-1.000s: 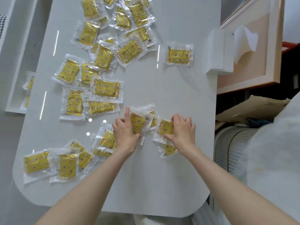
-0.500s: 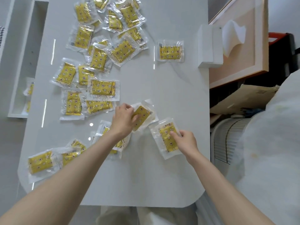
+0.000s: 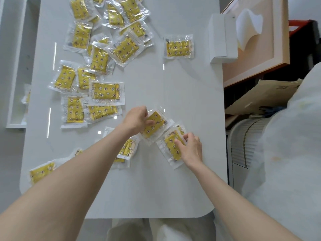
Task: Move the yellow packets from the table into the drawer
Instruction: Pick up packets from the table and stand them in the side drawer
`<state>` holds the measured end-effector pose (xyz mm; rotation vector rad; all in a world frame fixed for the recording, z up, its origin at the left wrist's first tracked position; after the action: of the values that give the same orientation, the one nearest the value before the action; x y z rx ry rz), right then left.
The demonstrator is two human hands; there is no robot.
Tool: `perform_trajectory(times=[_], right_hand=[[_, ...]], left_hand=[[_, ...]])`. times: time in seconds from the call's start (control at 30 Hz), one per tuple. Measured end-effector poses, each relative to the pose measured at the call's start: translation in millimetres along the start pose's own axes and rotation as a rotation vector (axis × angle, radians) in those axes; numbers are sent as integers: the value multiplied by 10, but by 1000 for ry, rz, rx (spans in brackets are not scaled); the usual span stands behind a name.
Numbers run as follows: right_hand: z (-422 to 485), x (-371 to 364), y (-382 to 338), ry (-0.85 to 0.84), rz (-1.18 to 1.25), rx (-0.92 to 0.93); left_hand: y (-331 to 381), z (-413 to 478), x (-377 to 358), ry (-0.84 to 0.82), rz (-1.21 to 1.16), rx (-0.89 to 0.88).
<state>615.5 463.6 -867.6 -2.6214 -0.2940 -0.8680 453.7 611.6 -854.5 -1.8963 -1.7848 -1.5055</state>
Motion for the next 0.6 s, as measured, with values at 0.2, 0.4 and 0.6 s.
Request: perform_trajectory(times=[0.2, 0.4, 0.6], right_hand=[[-106, 151, 6, -52, 151, -42], [-472, 435, -158, -80, 218, 2], [-1184, 662, -488, -211, 202, 131]], left_hand=[[-25, -268, -66, 119, -317, 63], [-47, -908, 220, 367, -775, 218], [-107, -1885, 570, 521, -967, 263]])
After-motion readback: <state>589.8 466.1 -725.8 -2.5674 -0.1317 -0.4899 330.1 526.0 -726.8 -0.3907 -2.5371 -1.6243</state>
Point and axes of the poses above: each hand's wrist, its own z-axis towards the middle knuckle, its own x-axis out of the back of the hand, y = z × x, the point moved 8 cm from there along z, towards the middle knuckle, and after that the axes turned 15 degrees about -x, right-handed, at the moved point
